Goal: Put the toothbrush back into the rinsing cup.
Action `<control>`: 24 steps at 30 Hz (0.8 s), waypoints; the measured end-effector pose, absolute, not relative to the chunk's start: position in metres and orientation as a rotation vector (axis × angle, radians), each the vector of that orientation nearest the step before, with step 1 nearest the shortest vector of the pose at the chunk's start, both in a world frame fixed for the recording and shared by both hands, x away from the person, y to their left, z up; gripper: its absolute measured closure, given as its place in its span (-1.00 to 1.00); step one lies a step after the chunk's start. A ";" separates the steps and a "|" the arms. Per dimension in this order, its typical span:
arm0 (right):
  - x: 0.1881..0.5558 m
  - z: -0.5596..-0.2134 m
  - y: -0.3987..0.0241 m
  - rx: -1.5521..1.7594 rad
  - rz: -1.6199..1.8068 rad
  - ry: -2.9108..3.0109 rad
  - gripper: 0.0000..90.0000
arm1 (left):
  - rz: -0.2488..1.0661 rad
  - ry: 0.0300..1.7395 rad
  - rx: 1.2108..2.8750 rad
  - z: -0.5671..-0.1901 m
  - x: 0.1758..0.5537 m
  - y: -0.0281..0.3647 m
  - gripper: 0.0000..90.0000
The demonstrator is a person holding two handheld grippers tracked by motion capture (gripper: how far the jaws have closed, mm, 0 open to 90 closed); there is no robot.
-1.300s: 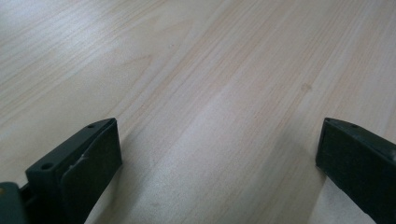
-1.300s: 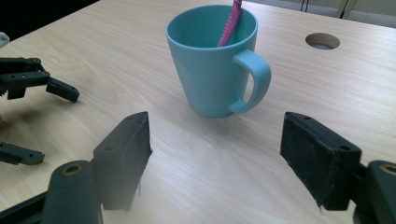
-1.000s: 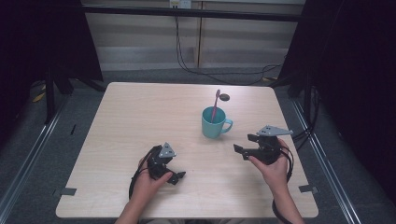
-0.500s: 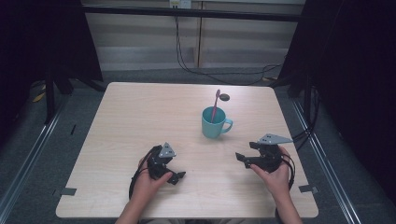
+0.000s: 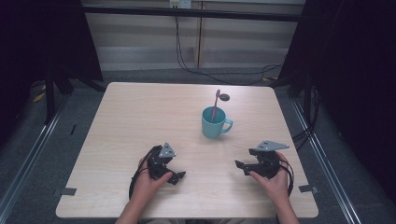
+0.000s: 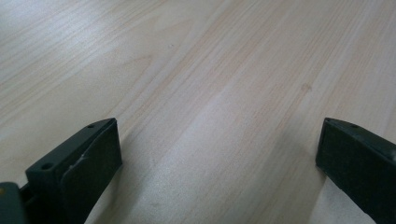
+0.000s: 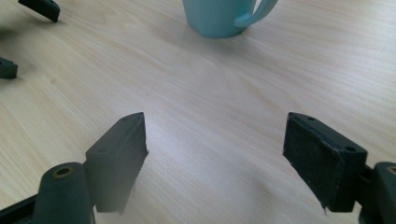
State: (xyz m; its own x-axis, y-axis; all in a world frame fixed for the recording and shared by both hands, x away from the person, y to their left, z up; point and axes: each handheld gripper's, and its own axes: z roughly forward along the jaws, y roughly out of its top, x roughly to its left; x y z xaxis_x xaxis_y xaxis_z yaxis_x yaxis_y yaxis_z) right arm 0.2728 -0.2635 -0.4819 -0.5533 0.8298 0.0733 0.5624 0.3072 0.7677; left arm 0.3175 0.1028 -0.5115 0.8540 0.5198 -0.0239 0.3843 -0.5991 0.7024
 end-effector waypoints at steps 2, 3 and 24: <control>0.272 -0.486 -0.263 1.249 1.088 2.256 -0.53 | 0.236 0.653 2.284 -0.511 0.317 0.103 -1.00; 0.271 -0.487 -0.263 1.254 1.081 2.263 -0.53 | 0.236 0.652 2.284 -0.511 0.317 0.103 -1.00; 0.265 -0.508 -0.256 1.231 0.968 2.333 -0.65 | 0.236 0.653 2.283 -0.512 0.317 0.103 -1.00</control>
